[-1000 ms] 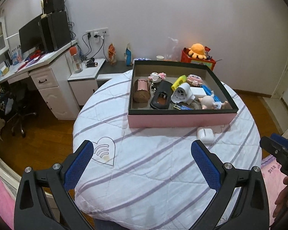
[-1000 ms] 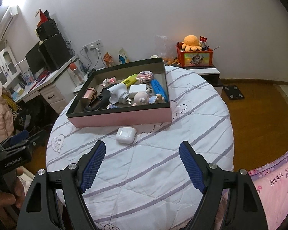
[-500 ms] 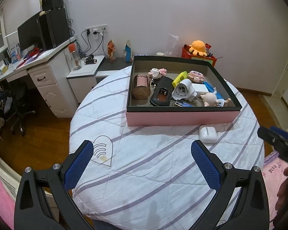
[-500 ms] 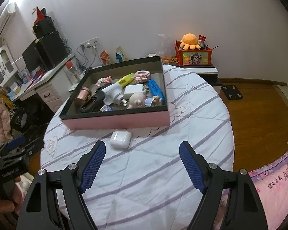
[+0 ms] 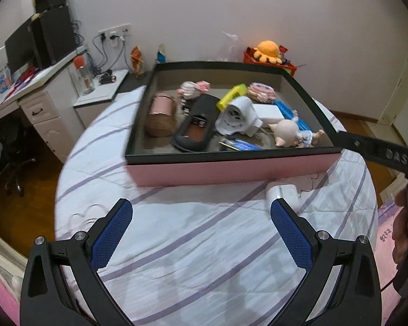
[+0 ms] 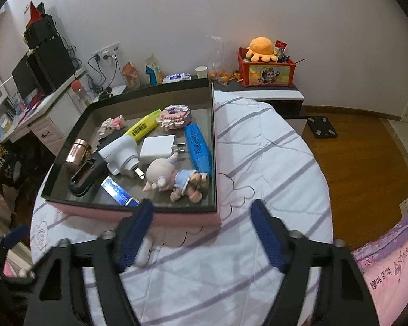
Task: Organize rigid objects
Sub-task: 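Grasp the white earbud case with the left tool while the right tool grips the pink box wall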
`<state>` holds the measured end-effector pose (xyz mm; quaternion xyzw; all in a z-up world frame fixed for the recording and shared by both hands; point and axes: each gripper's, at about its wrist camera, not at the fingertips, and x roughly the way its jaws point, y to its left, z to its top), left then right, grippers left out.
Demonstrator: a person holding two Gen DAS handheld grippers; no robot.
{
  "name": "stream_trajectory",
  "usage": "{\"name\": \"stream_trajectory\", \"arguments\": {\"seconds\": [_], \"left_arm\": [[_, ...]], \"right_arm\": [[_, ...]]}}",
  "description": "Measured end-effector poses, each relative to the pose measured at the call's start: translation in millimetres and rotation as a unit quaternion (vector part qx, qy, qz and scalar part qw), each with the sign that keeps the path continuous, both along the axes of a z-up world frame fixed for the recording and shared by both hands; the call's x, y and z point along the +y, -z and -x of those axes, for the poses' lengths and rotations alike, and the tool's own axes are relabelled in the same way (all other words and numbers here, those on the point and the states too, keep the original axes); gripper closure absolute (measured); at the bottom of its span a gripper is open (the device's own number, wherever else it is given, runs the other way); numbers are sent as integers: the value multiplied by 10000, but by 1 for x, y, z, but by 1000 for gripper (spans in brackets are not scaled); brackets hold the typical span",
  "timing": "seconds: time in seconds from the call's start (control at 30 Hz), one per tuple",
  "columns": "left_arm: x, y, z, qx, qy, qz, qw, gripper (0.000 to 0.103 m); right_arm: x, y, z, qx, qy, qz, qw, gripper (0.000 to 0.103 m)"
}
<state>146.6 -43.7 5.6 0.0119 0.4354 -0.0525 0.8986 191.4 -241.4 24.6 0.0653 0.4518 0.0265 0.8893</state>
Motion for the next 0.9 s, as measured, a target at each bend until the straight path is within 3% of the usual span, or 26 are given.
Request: {"name": "stream_trajectory", "arguments": {"seconds": [0.23,0.5,0.8,0.9], "left_arm": [[-38,27,-16,297,275,-73,9992,0],[-66,42,-32,476,350,-95,9982,0],[-84,65,-53,689,260,-161,9972,4],[-87,66,-54,510,246,-170,9982,7]], "right_arm": [[-3,16,-25,309,-122,61,9994,70],[-7,31,-51,707,-350,129,9968,89],[-6,36,-56,745,-447,239,9959,93],[-8,36,-56,734,-457,175,9961,93]]}}
